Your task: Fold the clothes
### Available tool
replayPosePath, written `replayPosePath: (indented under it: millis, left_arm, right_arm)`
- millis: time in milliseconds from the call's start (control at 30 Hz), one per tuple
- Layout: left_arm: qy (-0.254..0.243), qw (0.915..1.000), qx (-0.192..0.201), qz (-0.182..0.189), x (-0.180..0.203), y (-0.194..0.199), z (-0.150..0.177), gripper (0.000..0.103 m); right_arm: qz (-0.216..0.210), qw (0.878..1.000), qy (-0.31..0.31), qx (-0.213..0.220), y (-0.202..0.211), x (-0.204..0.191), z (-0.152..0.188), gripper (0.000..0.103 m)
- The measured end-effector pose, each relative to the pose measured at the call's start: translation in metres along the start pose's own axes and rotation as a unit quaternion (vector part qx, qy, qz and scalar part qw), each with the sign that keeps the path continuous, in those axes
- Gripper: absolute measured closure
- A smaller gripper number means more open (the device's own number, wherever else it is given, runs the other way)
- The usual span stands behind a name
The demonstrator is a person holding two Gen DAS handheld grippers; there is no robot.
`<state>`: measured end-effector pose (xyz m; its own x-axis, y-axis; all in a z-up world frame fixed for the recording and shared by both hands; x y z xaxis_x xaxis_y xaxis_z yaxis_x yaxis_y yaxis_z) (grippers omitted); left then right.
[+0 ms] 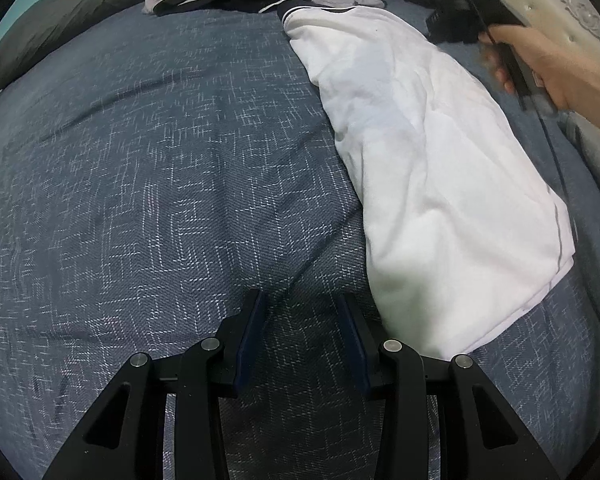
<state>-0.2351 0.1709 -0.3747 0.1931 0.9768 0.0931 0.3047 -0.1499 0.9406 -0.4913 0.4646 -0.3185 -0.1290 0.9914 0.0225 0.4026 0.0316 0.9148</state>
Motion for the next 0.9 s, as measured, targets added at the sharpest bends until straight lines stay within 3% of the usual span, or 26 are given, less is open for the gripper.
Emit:
replayPosePath:
  millis: [100, 167, 267, 400, 500, 667, 900]
  left_arm:
    - [0.002, 1.0000, -0.002, 0.003, 0.000, 0.004, 0.003, 0.062]
    - [0.005, 1.0000, -0.004, 0.005, -0.002, 0.004, 0.002, 0.062]
    - [0.013, 0.9998, -0.007, 0.012, -0.001, 0.015, 0.008, 0.062]
    - [0.029, 0.9992, -0.011, 0.025, -0.009, 0.025, 0.010, 0.061]
    - [0.034, 0.9989, -0.014, 0.028, -0.011, 0.035, 0.014, 0.061]
    - [0.040, 0.9985, -0.019, 0.031, -0.012, 0.045, 0.025, 0.061]
    - [0.046, 0.9982, -0.025, 0.031, -0.007, 0.057, 0.038, 0.061]
  right_arm:
    - [-0.014, 1.000, -0.012, -0.016, -0.005, 0.008, 0.006, 0.101]
    - [-0.011, 1.000, -0.019, 0.000, 0.007, 0.016, 0.008, 0.097]
    - [-0.010, 0.999, -0.034, 0.019, 0.027, 0.029, 0.012, 0.072]
    - [-0.059, 0.995, -0.080, 0.032, 0.064, 0.058, 0.046, 0.072]
    - [-0.109, 0.987, -0.111, 0.028, 0.087, 0.065, 0.081, 0.072]
    - [-0.186, 0.974, -0.131, 0.000, 0.123, 0.055, 0.169, 0.072]
    - [-0.209, 0.967, -0.142, -0.015, 0.141, 0.043, 0.259, 0.072]
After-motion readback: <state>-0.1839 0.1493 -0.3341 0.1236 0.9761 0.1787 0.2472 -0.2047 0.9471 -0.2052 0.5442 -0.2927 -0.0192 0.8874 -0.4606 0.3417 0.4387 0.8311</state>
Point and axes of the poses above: each gripper's, at about its wrist camera, not at the fingertips, and y roughly against the way its jaws point, x to its right, z to its underside, the point moved 1 cm from there along -y, roughly the way its jaws point, and after that the axes turned 6 degrees about -x, right-handed, at the moved point
